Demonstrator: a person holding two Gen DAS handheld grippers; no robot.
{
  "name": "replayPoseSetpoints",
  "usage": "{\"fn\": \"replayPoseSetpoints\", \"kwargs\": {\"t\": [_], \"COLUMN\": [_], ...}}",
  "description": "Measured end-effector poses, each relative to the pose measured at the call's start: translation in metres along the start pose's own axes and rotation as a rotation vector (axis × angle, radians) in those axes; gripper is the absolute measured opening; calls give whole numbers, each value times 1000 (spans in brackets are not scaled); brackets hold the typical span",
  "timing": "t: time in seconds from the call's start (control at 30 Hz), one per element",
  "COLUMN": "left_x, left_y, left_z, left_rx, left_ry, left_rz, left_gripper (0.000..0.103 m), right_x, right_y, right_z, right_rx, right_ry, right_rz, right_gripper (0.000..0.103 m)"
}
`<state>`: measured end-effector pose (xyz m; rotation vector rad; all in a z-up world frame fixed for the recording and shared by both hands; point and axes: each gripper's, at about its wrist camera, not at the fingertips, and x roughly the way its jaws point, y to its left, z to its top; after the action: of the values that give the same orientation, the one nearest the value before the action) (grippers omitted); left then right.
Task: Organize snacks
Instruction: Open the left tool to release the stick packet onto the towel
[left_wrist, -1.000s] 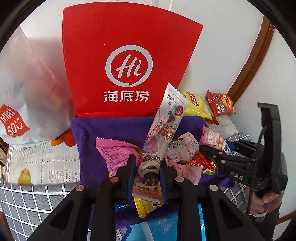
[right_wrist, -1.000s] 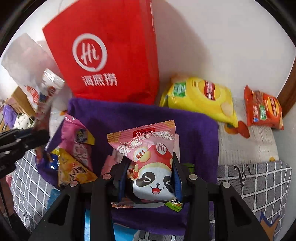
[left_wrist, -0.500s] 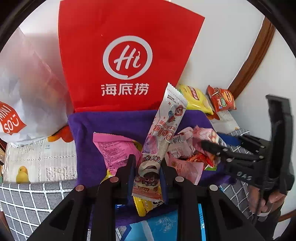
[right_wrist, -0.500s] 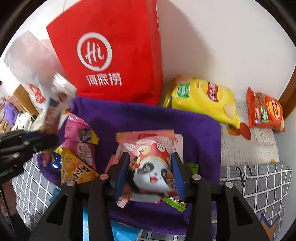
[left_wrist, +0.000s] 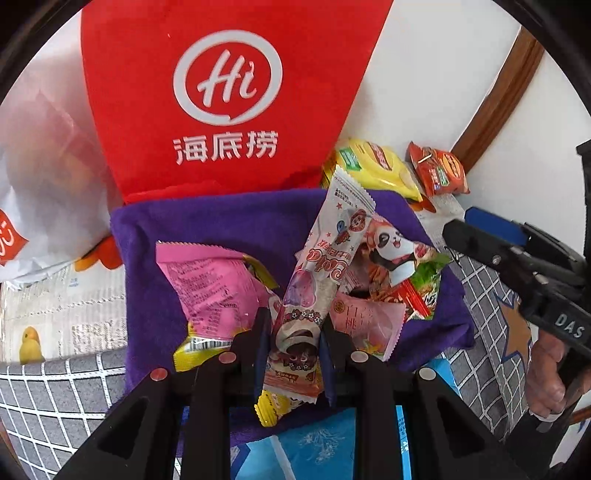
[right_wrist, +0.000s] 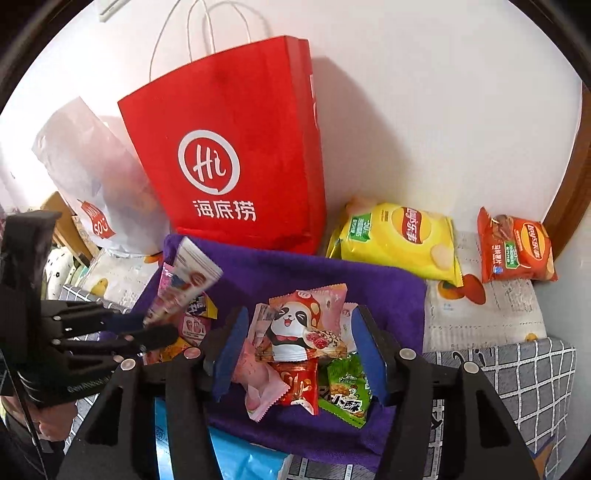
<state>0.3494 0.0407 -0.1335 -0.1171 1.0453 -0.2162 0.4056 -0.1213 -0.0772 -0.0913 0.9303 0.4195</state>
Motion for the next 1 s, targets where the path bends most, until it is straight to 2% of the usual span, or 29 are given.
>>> {"fn": "replayPoseSetpoints", "kwargs": {"t": [0.57, 0.83, 0.9, 1.0], "left_x": [7, 2, -3, -10], "left_y": [-1, -6, -6, -6], "left_z": [2, 4, 5, 7], "left_rx": [11, 45, 49, 51], "left_ry": [35, 27, 21, 3], "left_rz": [17, 70, 74, 73], "left_gripper": [25, 44, 54, 65], "right_x": [-6, -8, -9, -10], "right_y": [2, 4, 5, 6], "right_z": [-1, -1, -1, -1], "right_rx": [-29, -34, -33, -33], "right_ry": [-8, -11, -12, -12], "right_rz": [-21, -27, -26, -20], "right_gripper": [58, 58, 58, 58]}}
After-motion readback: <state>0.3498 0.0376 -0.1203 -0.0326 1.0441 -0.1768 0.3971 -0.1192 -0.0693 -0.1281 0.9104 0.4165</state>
